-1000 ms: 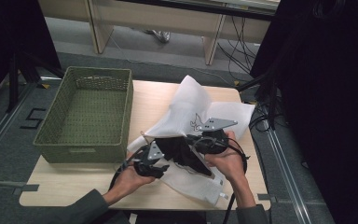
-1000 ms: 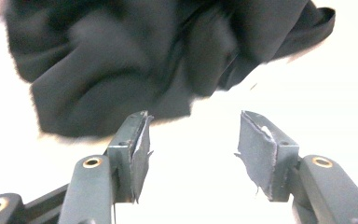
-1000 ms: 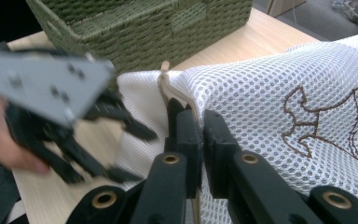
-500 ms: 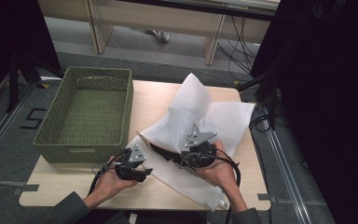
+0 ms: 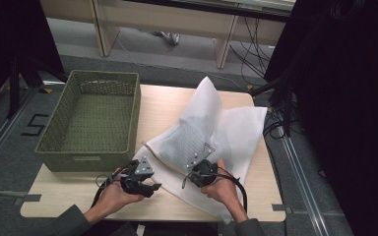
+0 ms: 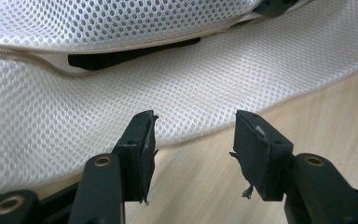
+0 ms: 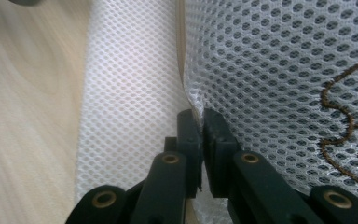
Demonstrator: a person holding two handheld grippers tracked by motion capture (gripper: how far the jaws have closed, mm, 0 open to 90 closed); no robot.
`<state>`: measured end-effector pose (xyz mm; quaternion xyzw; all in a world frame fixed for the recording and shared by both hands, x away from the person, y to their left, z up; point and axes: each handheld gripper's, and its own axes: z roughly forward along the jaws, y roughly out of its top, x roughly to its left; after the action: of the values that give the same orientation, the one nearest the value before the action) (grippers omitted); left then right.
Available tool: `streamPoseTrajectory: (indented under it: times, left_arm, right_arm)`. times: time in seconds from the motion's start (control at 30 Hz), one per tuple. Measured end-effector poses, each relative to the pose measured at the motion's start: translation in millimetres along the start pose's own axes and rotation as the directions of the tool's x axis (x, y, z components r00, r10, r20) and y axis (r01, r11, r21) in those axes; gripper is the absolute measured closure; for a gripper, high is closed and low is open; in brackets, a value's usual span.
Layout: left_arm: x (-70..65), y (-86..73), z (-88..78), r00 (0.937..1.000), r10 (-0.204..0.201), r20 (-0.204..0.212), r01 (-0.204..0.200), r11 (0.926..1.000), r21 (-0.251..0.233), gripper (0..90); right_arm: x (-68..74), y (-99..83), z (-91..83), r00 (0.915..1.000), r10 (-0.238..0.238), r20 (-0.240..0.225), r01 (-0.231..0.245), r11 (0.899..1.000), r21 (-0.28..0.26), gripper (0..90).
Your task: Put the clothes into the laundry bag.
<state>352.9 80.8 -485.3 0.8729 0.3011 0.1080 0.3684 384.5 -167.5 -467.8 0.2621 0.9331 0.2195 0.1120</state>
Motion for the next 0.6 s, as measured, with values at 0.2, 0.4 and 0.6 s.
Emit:
streamPoseTrajectory:
  times: [0.2,0.4,0.6]
  left_arm:
    - [0.3,-2.6,-8.9,1.0,0.001,0.009,-0.001,1.0,0.006,45.0]
    - [-1.6,-7.0,-16.3,0.9997,-0.015,0.022,0.015,0.9999,-0.005,41.9]
    - [-1.8,-12.0,-21.3,0.9996,-0.006,0.026,0.006,0.9998,0.02,40.7]
  right_arm:
    - [-6.1,-7.7,3.7,0.9994,0.021,0.028,-0.022,0.999,0.038,87.0]
    - [-14.8,-16.1,3.4,0.9966,0.015,0.082,-0.021,0.997,0.071,87.0]
    - [-22.6,-24.7,-1.7,0.9912,0.013,0.132,-0.026,0.995,0.099,86.7]
